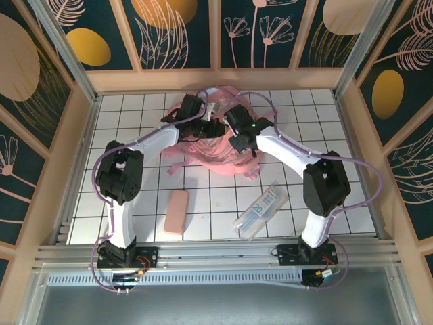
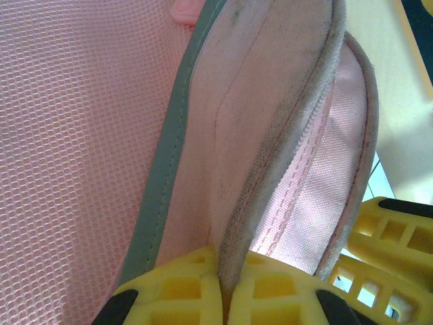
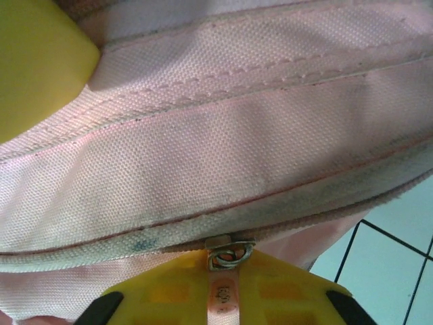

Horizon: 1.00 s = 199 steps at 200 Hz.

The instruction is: Pack the student bag

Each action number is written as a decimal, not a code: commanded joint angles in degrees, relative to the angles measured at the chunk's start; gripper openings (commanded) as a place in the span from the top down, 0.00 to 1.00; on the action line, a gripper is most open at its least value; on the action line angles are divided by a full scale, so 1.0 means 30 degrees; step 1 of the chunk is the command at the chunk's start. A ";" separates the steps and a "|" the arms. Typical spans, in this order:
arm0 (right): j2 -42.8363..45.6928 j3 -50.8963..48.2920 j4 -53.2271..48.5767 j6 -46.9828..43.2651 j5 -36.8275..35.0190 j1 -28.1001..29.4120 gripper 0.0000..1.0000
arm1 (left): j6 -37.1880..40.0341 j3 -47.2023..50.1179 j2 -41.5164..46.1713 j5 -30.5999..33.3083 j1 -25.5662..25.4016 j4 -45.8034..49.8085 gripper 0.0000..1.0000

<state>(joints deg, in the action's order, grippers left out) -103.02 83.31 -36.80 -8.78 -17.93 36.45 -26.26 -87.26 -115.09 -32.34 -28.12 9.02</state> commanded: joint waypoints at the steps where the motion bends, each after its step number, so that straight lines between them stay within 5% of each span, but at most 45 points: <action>1: 0.0638 0.0032 0.0164 0.0464 0.0512 -0.0147 0.91 | -0.0424 0.0033 -0.0191 -0.0192 0.0115 -0.0486 1.00; 57: 0.0651 0.0901 -0.1280 0.0752 0.1907 -0.0141 0.94 | -0.0713 0.0075 -0.0105 0.0211 0.0216 -0.0620 1.00; 103: -0.0611 0.2901 -0.4640 0.4614 1.0722 -0.1362 0.96 | -0.1431 -0.0044 0.0005 -0.0103 0.0265 -0.1152 1.00; 161: 0.0859 -0.2836 0.3576 1.2559 1.9957 -0.2100 0.99 | -0.2246 0.0003 0.0726 -0.0314 0.0240 -0.1700 1.00; 199: 0.1017 -0.5321 0.8827 1.6308 2.1807 -0.1807 0.98 | -0.2358 -0.0049 0.1148 -0.0185 0.0288 -0.1839 1.00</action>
<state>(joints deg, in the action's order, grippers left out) -101.73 71.02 -20.67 28.77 31.77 27.70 -30.13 -85.47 -115.13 -32.36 -27.35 13.28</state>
